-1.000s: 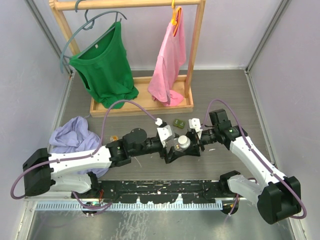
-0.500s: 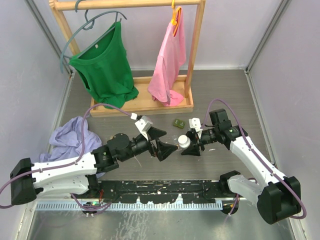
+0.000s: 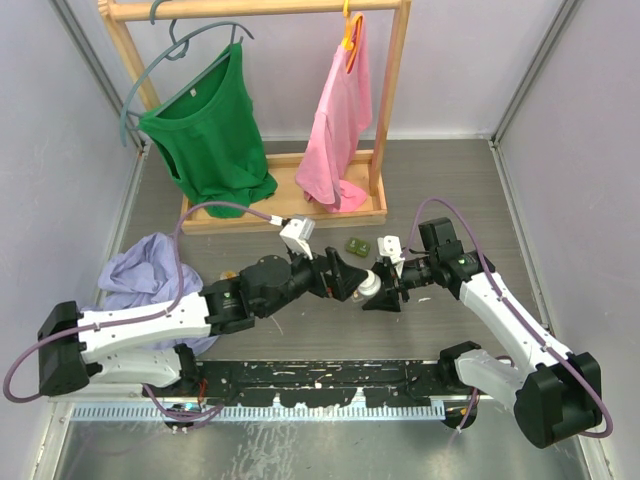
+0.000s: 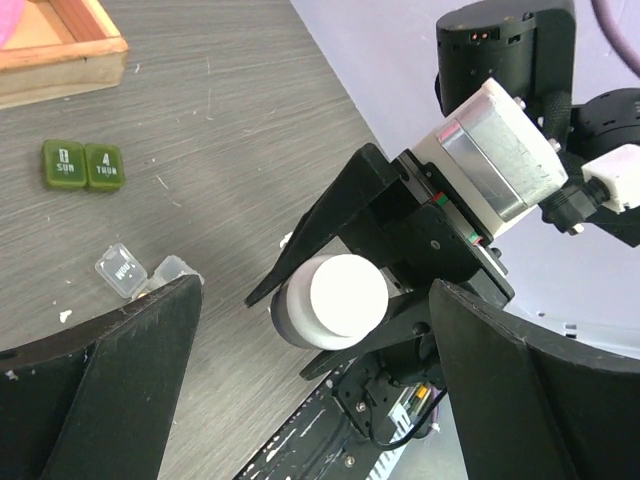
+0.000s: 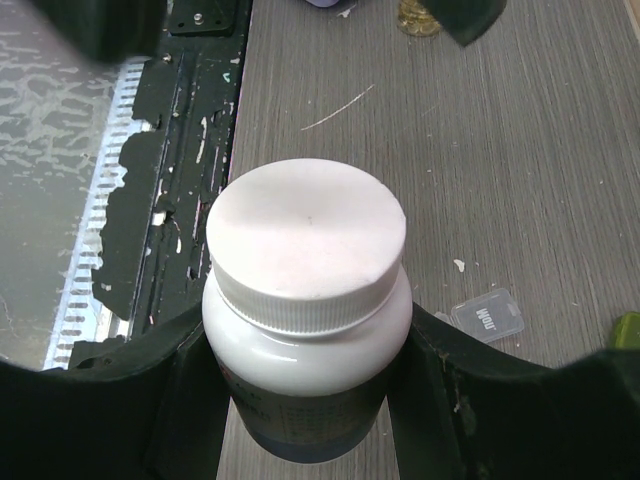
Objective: Sort the pills into containers
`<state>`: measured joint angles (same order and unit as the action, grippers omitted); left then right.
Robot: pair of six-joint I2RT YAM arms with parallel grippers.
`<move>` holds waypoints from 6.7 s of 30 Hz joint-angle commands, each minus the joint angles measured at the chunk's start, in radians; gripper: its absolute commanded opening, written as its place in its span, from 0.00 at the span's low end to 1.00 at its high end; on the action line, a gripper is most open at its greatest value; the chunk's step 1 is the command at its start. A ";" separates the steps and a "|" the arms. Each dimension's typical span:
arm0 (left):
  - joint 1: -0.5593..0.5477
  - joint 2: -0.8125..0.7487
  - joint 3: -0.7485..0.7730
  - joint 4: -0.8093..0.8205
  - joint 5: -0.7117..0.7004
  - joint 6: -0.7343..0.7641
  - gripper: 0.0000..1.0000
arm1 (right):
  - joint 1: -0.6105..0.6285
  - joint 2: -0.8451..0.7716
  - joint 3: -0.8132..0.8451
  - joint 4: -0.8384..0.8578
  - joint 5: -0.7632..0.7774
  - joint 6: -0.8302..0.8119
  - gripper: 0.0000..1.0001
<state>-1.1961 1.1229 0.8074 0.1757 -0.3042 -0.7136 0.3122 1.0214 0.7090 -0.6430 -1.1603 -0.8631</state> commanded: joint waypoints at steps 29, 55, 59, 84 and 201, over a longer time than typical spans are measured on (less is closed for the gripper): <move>-0.072 0.206 0.259 -0.196 -0.096 0.031 0.67 | -0.002 -0.006 0.035 0.032 -0.012 0.002 0.15; -0.082 0.163 0.086 0.052 0.183 0.480 0.17 | -0.002 -0.008 0.034 0.034 -0.022 0.005 0.15; 0.029 0.155 0.006 0.163 0.523 0.660 0.11 | -0.002 -0.007 0.033 0.034 -0.025 0.005 0.15; 0.201 0.043 -0.138 0.330 0.455 0.752 0.72 | 0.000 -0.003 0.032 0.034 -0.028 0.007 0.15; 0.760 0.118 -0.047 -0.397 -0.247 0.042 0.71 | -0.034 -0.023 0.018 0.109 0.005 0.102 1.00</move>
<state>-0.4419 1.2514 0.6983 -0.1829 -0.5198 -0.6346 0.2840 1.0058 0.7105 -0.5678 -1.1473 -0.7746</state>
